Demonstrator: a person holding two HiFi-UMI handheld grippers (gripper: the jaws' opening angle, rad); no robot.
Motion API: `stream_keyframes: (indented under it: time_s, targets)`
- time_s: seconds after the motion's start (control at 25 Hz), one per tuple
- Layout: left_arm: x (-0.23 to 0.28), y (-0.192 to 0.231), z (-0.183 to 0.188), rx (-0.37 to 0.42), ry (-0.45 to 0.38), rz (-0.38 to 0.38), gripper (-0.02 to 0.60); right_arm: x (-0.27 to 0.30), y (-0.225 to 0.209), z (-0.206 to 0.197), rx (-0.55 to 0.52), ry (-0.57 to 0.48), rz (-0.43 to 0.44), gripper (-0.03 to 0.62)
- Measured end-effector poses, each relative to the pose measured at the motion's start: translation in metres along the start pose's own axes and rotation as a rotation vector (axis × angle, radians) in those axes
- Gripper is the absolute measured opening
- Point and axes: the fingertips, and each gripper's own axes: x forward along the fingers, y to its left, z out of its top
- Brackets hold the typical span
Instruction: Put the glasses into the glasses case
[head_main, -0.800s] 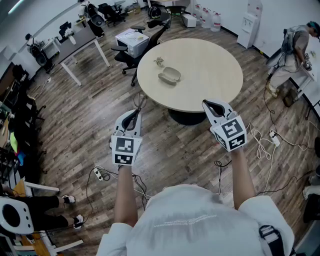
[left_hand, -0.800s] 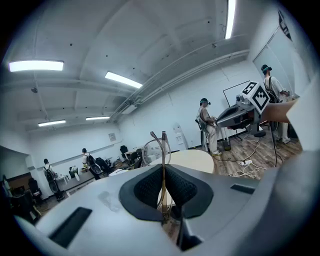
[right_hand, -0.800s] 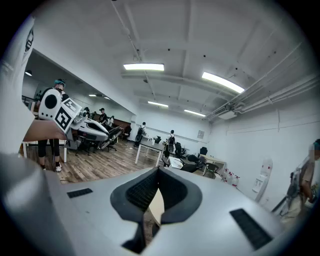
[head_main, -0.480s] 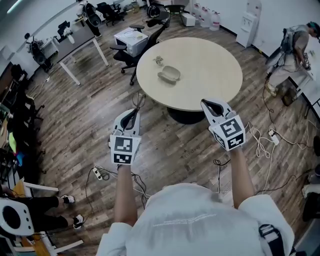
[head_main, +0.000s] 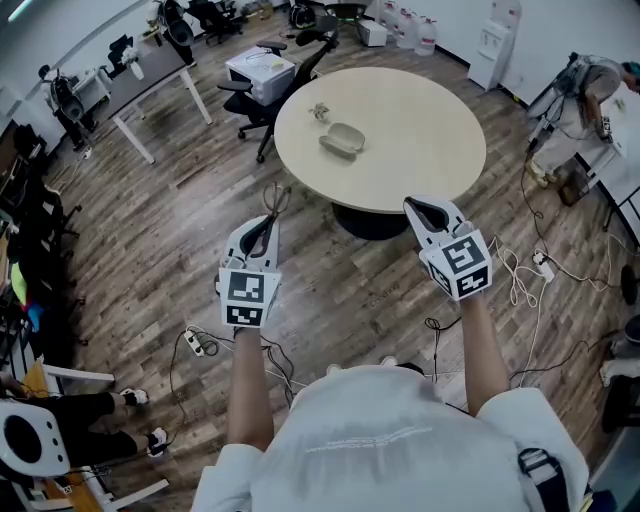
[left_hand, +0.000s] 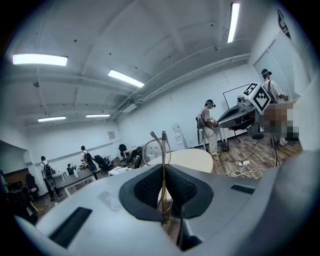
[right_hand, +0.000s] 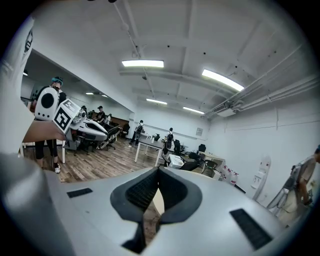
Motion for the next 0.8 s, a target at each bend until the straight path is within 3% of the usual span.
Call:
stream_keyframes:
  time_s: [0.44,0.8]
  targets:
    - [-0.023,0.028,-0.033,-0.01,0.004,-0.043,0.021,0.006,0.044,0.003,-0.005,0.048,-0.049,0.0]
    - [0.005,0.035,-0.042,-0.019,0.013,-0.07,0.023,0.027,0.028,-0.005,0.0,0.068,-0.064,0.0]
